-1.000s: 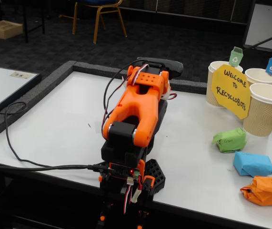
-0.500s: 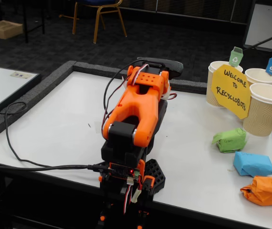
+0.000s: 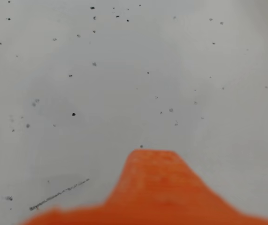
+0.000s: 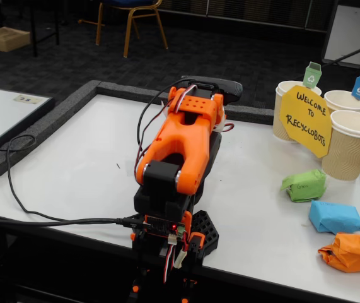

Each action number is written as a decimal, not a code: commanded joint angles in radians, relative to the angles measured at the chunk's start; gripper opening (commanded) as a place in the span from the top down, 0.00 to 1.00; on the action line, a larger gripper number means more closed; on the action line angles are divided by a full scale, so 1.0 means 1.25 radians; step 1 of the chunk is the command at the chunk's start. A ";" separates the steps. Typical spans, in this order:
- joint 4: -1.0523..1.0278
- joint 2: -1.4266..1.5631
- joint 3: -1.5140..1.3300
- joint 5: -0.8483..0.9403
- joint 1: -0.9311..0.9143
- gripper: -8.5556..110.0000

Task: Sort rubbish by color.

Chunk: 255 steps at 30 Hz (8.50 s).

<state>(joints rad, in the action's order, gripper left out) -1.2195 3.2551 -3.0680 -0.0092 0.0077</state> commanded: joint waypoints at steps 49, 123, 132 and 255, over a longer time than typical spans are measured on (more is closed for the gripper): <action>0.002 0.026 0.042 -0.015 0.013 0.93; -0.195 -0.501 0.967 0.000 -0.027 0.83; -0.231 -0.542 1.062 0.000 -0.042 0.83; 0.083 -0.880 0.717 0.331 -0.750 0.79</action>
<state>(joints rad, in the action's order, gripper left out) -1.1413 2.1445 -2.1767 0.1887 -0.9557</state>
